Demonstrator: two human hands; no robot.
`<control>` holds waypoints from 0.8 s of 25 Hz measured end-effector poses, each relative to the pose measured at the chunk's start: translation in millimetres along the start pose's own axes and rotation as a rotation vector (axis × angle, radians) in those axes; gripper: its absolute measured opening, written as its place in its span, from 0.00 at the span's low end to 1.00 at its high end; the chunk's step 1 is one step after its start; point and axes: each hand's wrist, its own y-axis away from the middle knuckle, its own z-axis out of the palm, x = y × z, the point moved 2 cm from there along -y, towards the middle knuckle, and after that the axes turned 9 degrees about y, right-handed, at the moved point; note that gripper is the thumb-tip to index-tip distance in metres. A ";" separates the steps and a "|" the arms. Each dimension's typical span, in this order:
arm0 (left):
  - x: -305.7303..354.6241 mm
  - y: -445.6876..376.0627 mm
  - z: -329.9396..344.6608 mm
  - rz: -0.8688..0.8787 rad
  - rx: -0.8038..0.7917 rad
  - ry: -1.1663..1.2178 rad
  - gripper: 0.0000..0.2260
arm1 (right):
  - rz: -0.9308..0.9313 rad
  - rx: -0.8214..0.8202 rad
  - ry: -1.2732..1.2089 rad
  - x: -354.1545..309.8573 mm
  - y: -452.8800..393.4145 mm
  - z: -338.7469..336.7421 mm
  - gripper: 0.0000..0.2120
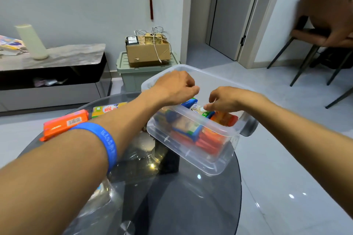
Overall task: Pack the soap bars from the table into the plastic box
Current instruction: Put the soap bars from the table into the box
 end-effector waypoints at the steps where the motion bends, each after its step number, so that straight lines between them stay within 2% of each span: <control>1: -7.8 12.7 -8.5 0.079 -0.057 0.039 0.21 | 0.023 -0.051 -0.020 -0.2 -1.7 0.7 0.28; 3: -22.5 40.2 -20.3 0.126 -0.211 -0.015 0.27 | 0.060 -0.149 0.042 -3.2 -1.4 3.4 0.33; 4: -27.2 51.8 -21.9 0.132 -0.222 -0.088 0.27 | 0.076 -0.152 0.098 -4.7 -0.5 4.5 0.33; 8: -29.6 66.9 -11.9 0.165 -0.067 -0.191 0.21 | 0.089 0.015 0.337 -11.5 -2.5 5.5 0.24; 10: -32.0 71.0 -9.3 0.172 -0.041 -0.195 0.20 | 0.052 0.045 0.262 -14.0 0.3 2.5 0.22; 12: -33.9 83.5 -11.8 0.213 0.002 -0.213 0.17 | -0.019 0.108 0.052 -16.8 8.0 -5.6 0.21; 14: -43.6 102.5 -24.8 0.231 0.100 -0.231 0.20 | -0.096 0.265 -0.090 -25.4 21.3 -28.0 0.18; 17: -86.2 148.5 -58.2 0.055 0.311 -0.263 0.23 | -0.240 0.496 -0.099 -75.1 47.9 -61.3 0.15; 20: -139.6 185.9 -72.1 -0.265 0.287 -0.303 0.24 | -0.351 0.607 -0.125 -138.4 54.7 -76.2 0.17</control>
